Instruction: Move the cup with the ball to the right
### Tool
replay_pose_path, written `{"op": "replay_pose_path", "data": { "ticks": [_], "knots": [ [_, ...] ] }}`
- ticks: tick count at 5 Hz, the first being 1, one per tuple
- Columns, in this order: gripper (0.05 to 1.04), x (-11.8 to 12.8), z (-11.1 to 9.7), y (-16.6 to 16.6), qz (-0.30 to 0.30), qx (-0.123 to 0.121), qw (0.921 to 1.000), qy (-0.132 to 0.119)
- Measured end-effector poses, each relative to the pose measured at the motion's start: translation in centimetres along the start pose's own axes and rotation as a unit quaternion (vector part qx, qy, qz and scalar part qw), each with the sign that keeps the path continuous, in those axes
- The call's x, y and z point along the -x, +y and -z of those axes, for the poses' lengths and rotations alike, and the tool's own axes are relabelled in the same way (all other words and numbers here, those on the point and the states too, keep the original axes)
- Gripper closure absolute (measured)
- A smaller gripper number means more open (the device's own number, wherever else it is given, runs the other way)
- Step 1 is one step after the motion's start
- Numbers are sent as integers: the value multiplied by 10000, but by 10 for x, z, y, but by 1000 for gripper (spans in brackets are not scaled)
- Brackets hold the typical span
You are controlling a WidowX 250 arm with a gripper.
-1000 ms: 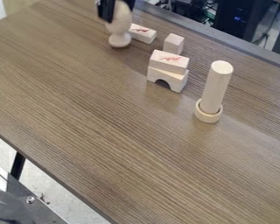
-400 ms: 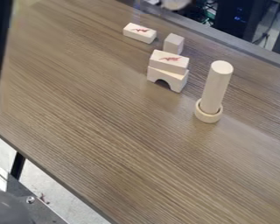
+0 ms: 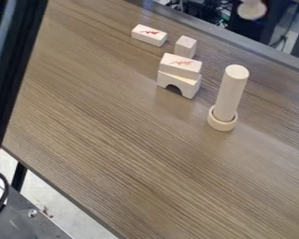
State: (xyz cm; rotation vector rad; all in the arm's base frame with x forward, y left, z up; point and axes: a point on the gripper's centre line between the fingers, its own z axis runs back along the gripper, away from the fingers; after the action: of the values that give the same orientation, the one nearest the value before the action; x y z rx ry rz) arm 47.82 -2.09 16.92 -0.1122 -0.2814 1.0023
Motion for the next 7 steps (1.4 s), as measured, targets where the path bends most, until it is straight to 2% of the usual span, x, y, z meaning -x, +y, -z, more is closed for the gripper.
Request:
{"op": "replay_pose_path", "data": {
  "ticks": [1, 2, 3, 4, 5, 6, 7],
  "knots": [
    [190, 20, 6, -4, 394, -160, 9991, 10],
    [190, 46, 27, 0, 807, -452, 9957, 116],
    [190, 62, 43, 6, 961, -615, 9931, 259],
    [190, 67, 53, 10, 1097, -731, 9911, 193],
    [190, 76, 57, 9, 1245, -745, 9893, 125],
    [190, 79, 57, 10, 1242, -771, 9891, 195],
    [190, 79, 70, 14, 1281, -960, 9869, 183]
  ]
}}
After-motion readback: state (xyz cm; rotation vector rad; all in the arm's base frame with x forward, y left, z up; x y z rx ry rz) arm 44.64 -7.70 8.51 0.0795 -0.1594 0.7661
